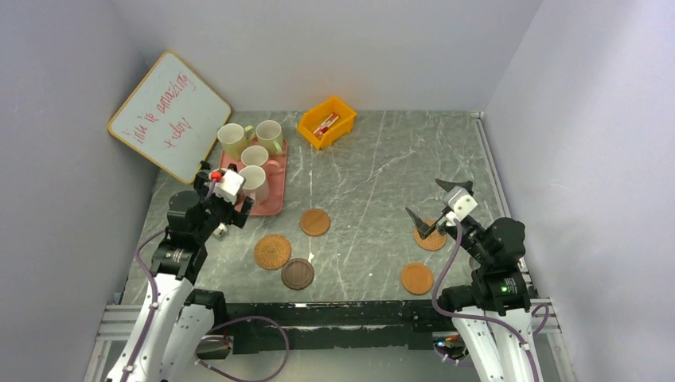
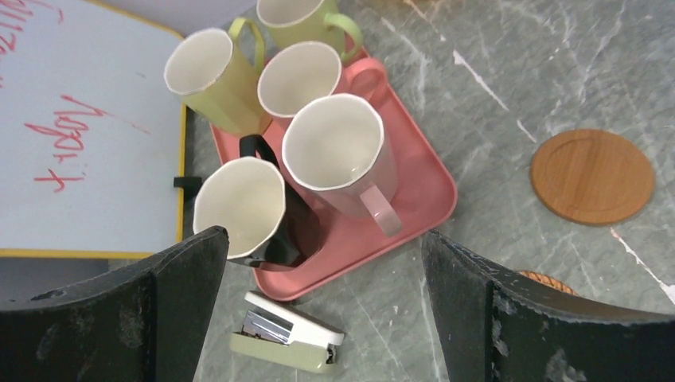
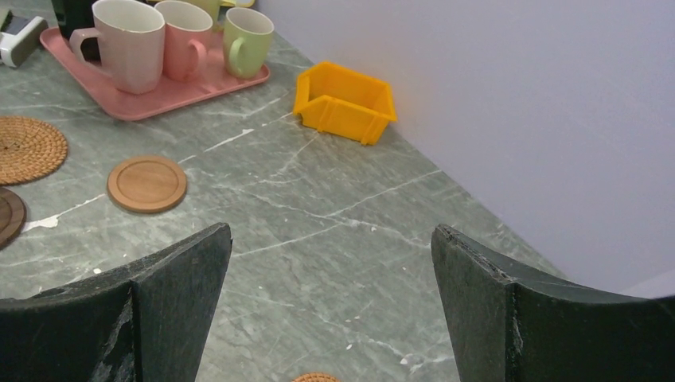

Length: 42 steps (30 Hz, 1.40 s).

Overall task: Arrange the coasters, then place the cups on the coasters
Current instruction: Move the coaster to the center of the board.

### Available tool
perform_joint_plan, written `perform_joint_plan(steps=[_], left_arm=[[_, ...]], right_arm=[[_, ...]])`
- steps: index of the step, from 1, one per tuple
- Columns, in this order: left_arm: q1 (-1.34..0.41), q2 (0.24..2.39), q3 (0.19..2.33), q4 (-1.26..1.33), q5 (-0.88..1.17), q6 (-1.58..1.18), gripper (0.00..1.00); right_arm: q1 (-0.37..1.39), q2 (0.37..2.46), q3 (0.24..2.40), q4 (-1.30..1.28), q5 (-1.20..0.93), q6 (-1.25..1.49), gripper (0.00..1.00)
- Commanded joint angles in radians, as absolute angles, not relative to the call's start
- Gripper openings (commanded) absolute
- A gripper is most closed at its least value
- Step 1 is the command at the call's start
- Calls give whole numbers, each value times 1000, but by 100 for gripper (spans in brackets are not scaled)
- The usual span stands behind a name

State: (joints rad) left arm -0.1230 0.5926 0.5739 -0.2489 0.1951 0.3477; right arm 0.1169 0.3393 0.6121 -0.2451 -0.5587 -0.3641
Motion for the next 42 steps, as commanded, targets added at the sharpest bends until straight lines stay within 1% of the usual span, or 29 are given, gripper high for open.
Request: perform_joint_plan(steps=[1,6,12,16,21,32,42], left_arm=[[-119,664,622,-202,117,324,96],[-120,717,620,-187,80,324,96],[-118,755,624,-187,65,319,96],[-117,780,626,-186,67,317,96],[-114,813,629,-188,72,318,96],[-112,820,622,-197,139,327,96],[-112,804,618,-227,245,352,96]], right_arm=[[120,342,607,-222,-571,-389,100],[120,369,602,-218,-531,-388,100],[120,459,621,-233,-458,-390,100],[128,509,629,-247,-442,-402,100],[140,521,622,-245,-434,-412,100],[141,514,612,-248,-451,-424,100],[143,521,610,-252,-460,-431,100]])
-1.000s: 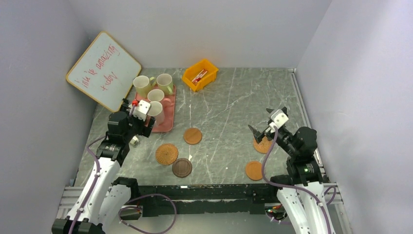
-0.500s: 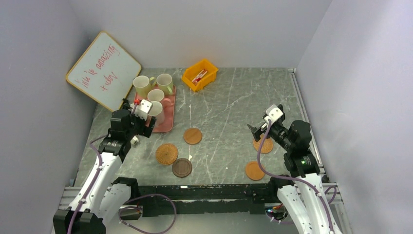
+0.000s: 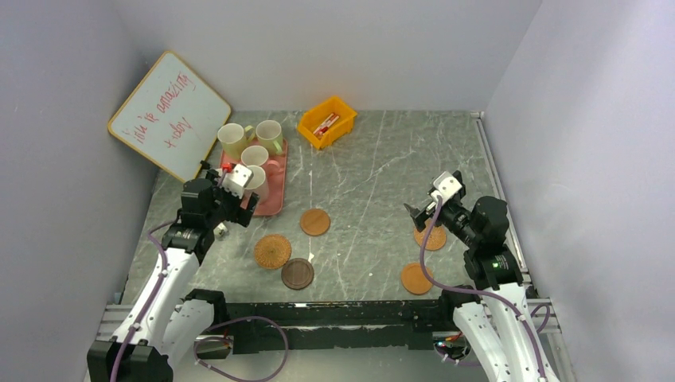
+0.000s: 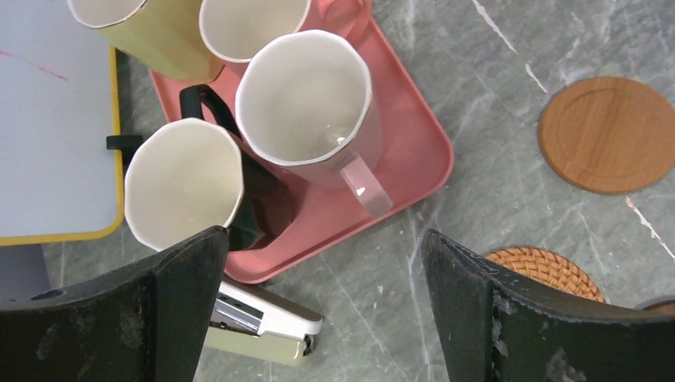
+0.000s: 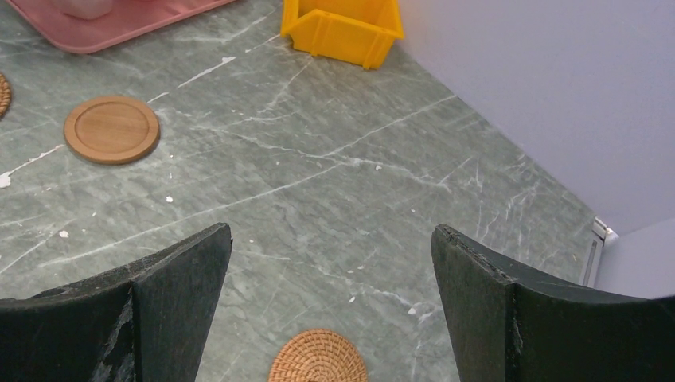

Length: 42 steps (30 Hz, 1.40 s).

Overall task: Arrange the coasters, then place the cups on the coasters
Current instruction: Move the coaster to the center of the board.

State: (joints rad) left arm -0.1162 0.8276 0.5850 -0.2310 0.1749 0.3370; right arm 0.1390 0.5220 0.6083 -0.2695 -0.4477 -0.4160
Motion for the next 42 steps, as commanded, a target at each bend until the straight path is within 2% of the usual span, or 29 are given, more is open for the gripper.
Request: perform_joint_plan(steps=[1,16,37,42], left_arm=[[-112,796,617,-232,259,354,96],[-112,693,608,-328,537,450,96],[-116,660,636,-467,731,598,96],[-142,693,655,-479,693,606,96]], right_arm=[[142,521,609,-252,-462,-433,100],[146,535,607,-268,-487,-452,100],[150,561,610,-292,-507,-471,100],[151,568,609,-294,-508,-473,100]])
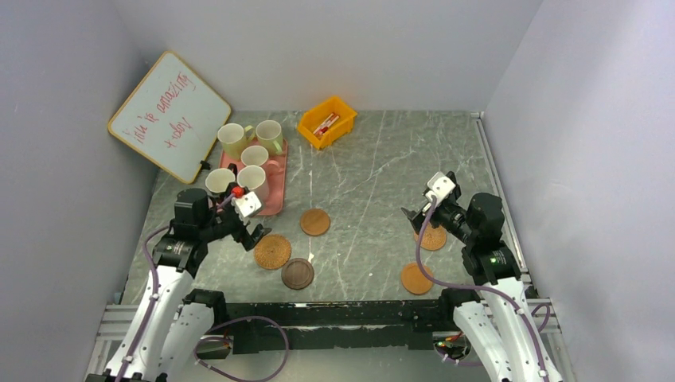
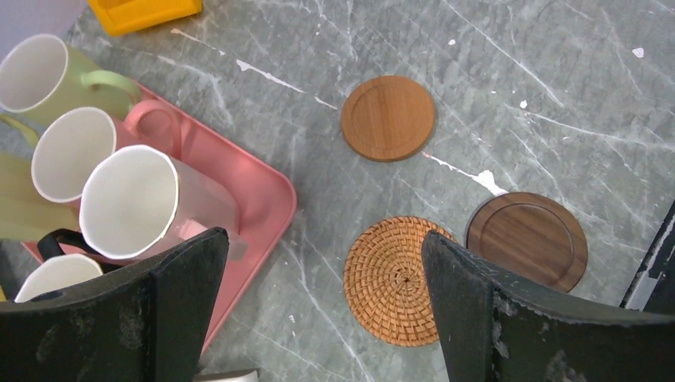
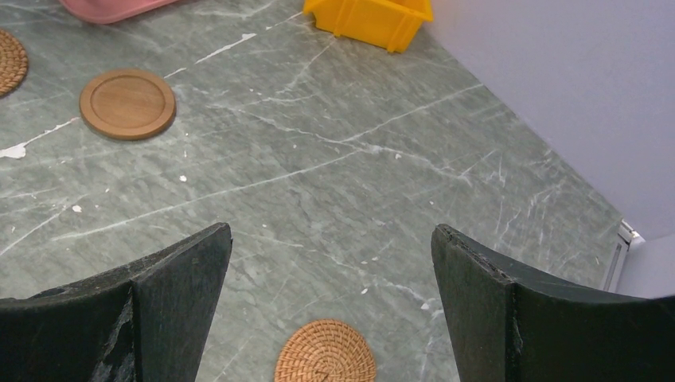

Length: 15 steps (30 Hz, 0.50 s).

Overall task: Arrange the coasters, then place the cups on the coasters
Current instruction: Move the coaster to the center of the board.

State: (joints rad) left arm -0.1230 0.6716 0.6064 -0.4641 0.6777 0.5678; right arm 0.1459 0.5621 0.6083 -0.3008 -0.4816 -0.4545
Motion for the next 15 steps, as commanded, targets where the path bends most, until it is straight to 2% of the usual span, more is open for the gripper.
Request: perform_joint_plan(steps=[1,15], left_arm=[[-150,705,654,-478,680,607,96],[-308,787,557,-439,429,760,96]], right_arm=[[152,570,609,-294,-508,-475,100],[150,595,607,-296,-502,-484,100]])
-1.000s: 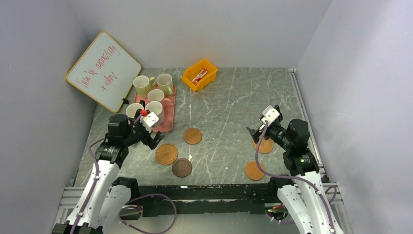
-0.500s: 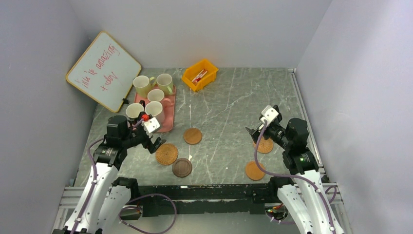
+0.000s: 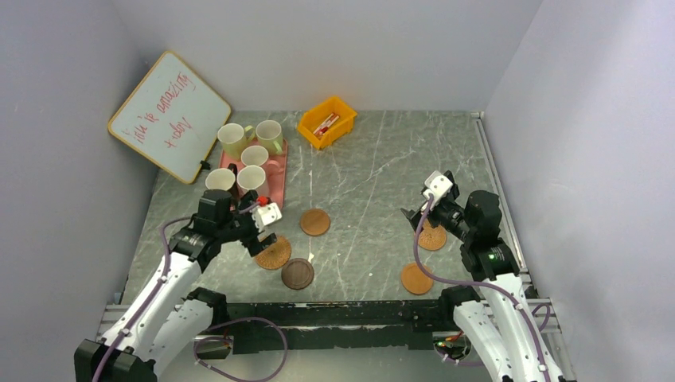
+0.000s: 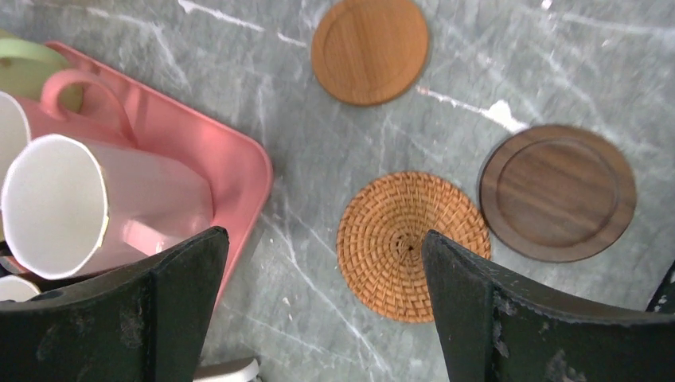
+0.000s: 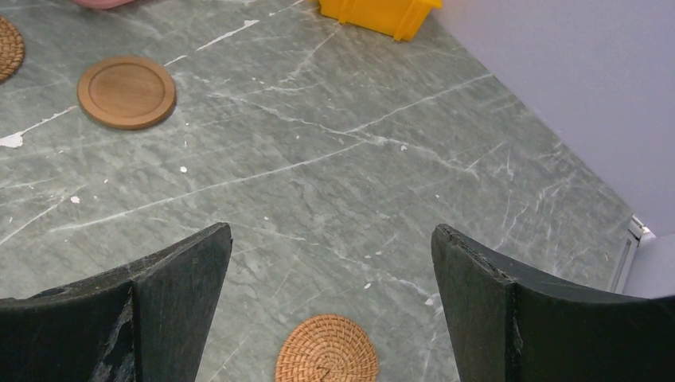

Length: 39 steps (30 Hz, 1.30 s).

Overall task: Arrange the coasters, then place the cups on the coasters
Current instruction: Move the coaster to the center of the board.

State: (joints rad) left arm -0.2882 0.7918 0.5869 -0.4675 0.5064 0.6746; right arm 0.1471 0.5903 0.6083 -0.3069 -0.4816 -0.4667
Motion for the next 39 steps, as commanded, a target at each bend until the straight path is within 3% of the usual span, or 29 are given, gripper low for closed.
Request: perform_joint_plan(steps=[1,26,39], left_arm=[[-313,788,548,-437,423,774,96],[-568,970,412,-234,136,848,97],[-722,1207,425,-68,2,879,97]], right_arm=[[151,596,605,-296,-502,-483,100],[151,592,605,-297,-506,-487,100],[151,585,607,-301,-510,-487,100]])
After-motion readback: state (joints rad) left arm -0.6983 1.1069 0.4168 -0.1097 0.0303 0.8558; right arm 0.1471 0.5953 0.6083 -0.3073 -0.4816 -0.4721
